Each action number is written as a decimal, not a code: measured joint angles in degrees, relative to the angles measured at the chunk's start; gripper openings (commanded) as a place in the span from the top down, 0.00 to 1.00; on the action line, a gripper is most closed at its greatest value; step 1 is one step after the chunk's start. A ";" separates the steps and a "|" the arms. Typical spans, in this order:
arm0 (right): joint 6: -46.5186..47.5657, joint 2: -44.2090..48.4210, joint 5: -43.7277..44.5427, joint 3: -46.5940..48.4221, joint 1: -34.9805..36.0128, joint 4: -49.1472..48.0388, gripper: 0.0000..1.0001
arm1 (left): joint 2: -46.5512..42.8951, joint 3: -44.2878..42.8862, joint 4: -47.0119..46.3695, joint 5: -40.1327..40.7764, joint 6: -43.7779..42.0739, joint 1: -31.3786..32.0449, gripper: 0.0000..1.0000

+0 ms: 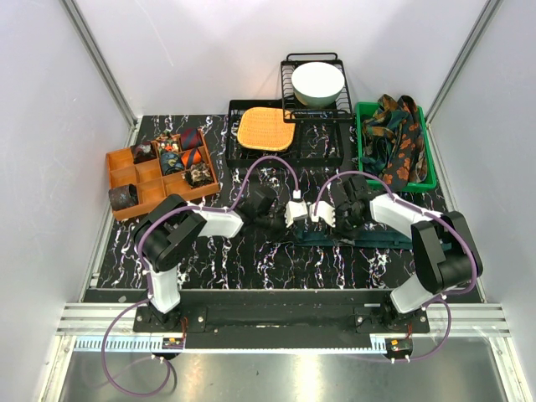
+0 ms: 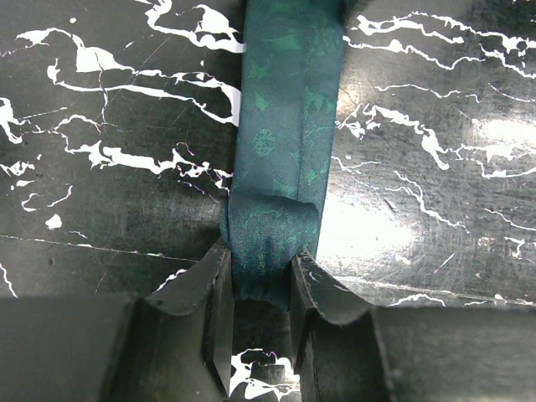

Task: Roll the ties
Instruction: Roll the tie at the center of the board.

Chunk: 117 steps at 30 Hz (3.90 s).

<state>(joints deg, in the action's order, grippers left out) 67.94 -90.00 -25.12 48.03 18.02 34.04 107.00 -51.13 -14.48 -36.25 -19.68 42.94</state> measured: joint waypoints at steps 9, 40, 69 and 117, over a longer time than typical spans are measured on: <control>5.60 3.91 0.46 -3.98 0.09 -2.97 0.54 | 0.83 -1.36 0.66 0.07 1.64 -0.66 1.00; -77.83 -7.78 -25.35 8.22 -8.76 -0.28 0.50 | 0.02 1.03 -2.32 0.72 -5.68 -0.13 1.00; -96.26 -15.65 -24.50 3.17 -1.09 -24.28 1.00 | -0.79 2.01 -3.67 5.14 -7.82 2.16 0.74; -90.33 -19.98 -16.37 11.47 -1.11 -7.08 0.62 | 4.63 8.70 -27.87 -3.67 2.08 -0.26 0.91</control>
<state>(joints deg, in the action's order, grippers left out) -22.39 -109.97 -41.50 59.51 16.91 26.96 111.63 -42.44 -42.35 -39.92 -17.61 42.68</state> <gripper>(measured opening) 0.299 0.381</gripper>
